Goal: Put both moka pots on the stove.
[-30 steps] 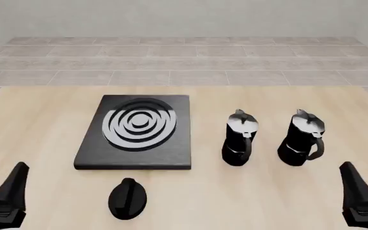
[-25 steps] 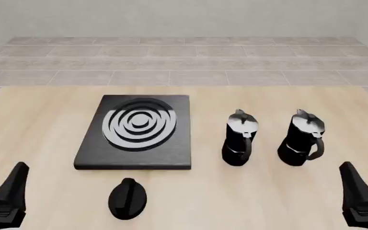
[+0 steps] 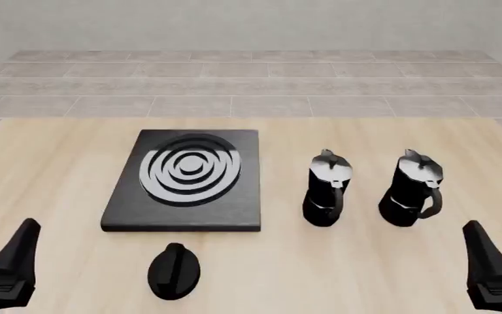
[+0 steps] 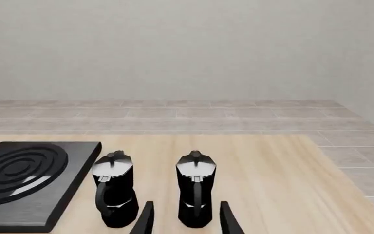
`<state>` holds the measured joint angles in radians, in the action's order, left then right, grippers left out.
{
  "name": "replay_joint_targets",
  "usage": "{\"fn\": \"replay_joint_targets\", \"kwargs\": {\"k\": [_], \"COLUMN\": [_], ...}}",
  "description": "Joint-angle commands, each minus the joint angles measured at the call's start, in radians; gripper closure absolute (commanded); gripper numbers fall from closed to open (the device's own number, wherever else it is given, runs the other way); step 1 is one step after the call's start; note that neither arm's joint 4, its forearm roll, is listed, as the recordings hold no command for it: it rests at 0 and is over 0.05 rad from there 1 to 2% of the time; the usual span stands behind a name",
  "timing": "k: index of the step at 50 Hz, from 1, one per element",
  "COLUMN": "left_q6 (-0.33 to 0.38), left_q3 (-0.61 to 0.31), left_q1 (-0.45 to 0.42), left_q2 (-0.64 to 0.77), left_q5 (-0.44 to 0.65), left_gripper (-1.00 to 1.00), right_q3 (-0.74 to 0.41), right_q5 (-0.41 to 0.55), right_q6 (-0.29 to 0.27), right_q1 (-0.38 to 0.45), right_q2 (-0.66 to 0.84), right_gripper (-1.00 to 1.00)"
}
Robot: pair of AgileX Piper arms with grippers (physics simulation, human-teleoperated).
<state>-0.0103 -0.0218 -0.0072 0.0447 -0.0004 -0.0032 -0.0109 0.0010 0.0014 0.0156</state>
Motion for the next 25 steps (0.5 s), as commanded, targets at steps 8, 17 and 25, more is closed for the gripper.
{"fn": "replay_joint_targets", "kwargs": {"k": [8,17,25], "left_q6": [-0.184,-0.333,-0.534], "left_q3": [-0.183,-0.347,-0.464], "left_q1": [-0.186,-0.333,-0.519], "left_q2": [0.263,0.368,0.475], "left_q5": [0.139,0.293,0.397], "left_gripper": [-1.00,-1.00,-1.00], "right_q3": [0.003,0.003,0.003], "right_q5": [-0.008,-0.013,-0.015], "right_q6": [0.000,0.000,0.000], "right_q1": [-0.001,-0.001,0.000], "right_q2": [0.006,0.011,0.013], "right_gripper": [-1.00,-1.00,-1.00]}}
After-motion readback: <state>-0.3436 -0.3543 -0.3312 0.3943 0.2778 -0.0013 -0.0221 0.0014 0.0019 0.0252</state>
